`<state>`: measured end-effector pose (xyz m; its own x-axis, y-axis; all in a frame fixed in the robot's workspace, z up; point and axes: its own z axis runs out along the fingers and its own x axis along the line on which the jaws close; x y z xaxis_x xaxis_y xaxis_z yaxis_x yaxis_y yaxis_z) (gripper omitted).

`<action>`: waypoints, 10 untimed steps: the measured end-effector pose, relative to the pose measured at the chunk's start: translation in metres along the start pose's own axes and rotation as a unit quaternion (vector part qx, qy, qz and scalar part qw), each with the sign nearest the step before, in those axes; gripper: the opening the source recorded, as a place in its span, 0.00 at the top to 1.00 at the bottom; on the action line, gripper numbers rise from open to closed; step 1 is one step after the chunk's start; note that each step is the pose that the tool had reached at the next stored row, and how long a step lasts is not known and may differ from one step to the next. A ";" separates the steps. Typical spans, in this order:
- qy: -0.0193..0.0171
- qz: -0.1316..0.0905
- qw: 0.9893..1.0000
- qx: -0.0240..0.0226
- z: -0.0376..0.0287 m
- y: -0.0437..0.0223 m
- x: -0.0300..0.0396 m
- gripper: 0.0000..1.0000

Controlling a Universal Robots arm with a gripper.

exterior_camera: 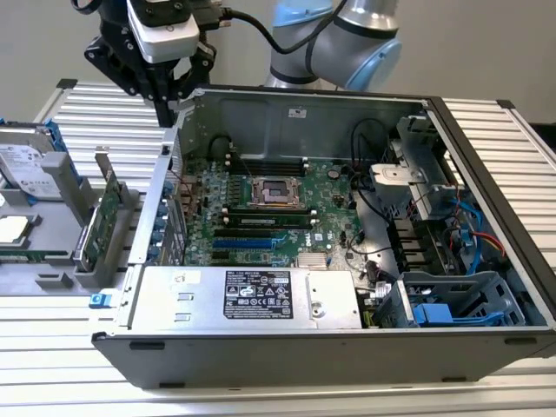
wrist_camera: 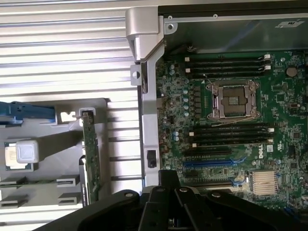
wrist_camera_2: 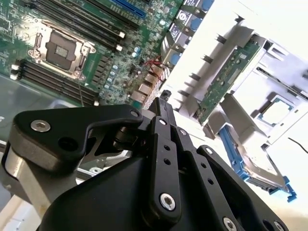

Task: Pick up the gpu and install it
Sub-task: 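Reach for the gpu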

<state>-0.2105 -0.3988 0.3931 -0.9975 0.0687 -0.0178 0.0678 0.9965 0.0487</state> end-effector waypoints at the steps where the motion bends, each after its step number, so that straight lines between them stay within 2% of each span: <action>1: 0.000 0.000 1.000 0.000 0.0000 -0.0001 0.0012 1.00; 10: 0.000 0.000 1.000 0.000 -0.0002 -0.0010 0.0117 1.00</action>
<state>-0.2222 -0.3990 0.3930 -0.9975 0.0686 -0.0178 0.0677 0.9965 0.0486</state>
